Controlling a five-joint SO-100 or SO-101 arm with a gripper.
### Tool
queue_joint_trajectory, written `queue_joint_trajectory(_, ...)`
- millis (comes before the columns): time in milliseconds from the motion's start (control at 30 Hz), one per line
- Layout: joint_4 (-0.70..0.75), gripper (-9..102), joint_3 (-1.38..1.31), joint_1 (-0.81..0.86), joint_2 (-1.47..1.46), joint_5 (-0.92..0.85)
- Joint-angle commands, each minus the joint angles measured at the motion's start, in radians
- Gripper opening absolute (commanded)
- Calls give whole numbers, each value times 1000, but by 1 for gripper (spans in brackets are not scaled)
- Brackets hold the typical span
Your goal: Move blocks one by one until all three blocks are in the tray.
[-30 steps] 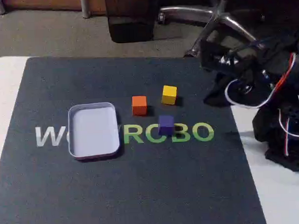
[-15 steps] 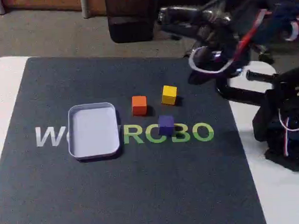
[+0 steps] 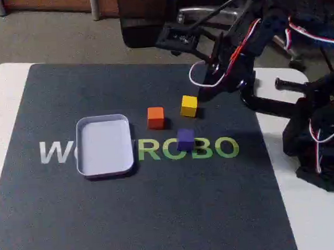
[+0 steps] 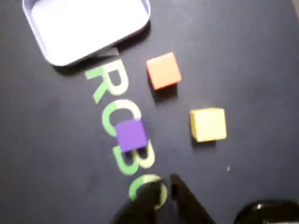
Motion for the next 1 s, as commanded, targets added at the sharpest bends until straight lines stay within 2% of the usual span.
queue_joint_trajectory(0, -29, 6, 21, 2, -3, -35)
queue_joint_trajectory(400, -115, 13, 143, 14, -20, -189)
queue_joint_trajectory(600, -169, 25, 143, -2, -75, -206)
queue_joint_trajectory(967, -295, 25, 133, 0, -236, -222)
